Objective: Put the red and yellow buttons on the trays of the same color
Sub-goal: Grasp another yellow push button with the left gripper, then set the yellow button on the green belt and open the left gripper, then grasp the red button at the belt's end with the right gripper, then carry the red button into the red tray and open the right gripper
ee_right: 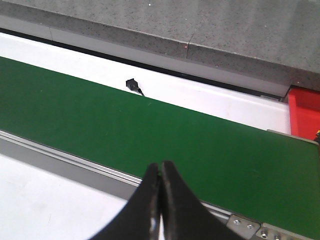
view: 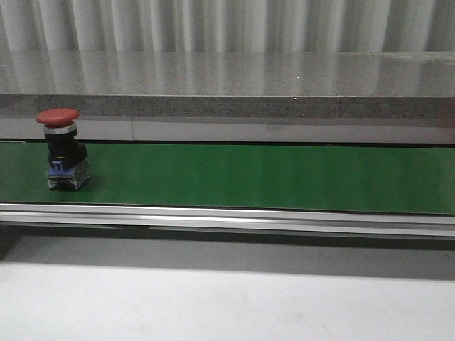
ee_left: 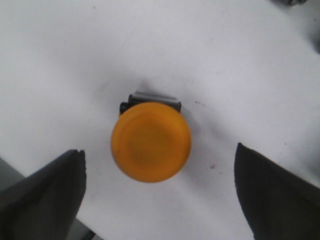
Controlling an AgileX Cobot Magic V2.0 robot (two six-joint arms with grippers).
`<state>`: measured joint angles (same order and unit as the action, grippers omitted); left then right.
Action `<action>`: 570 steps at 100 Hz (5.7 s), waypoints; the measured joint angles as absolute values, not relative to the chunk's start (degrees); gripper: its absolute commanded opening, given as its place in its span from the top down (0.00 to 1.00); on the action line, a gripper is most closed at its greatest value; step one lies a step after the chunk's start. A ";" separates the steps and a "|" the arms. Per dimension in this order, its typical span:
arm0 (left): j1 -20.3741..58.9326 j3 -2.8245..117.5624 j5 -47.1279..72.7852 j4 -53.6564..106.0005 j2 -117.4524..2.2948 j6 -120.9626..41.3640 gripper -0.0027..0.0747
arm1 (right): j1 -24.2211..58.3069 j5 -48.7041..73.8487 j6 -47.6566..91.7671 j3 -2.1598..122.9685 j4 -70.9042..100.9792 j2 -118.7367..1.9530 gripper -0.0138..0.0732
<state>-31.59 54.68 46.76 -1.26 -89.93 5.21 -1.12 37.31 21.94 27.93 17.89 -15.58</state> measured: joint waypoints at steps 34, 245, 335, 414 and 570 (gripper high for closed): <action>-31.59 55.05 44.33 -1.24 -91.82 5.33 0.21 | -1.12 37.31 21.94 27.93 17.89 -15.58 0.92; -4.19 69.27 54.10 4.26 -91.20 0.00 0.30 | -1.12 37.31 21.94 27.93 17.89 -15.58 0.92; 10.77 45.39 26.68 6.55 -54.77 -7.73 0.99 | -1.12 37.31 21.94 27.93 17.89 -15.58 0.92; 10.77 32.45 29.74 9.75 -24.23 -7.73 0.99 | 11.10 46.88 12.22 46.76 11.46 -47.35 0.15; 10.77 32.45 30.45 9.86 -24.23 -7.73 0.99 | -22.28 43.83 1.10 71.40 7.47 -83.75 0.76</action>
<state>10.77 32.45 30.45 9.86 -24.23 -7.73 -22.28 43.83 1.10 71.40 7.47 -83.75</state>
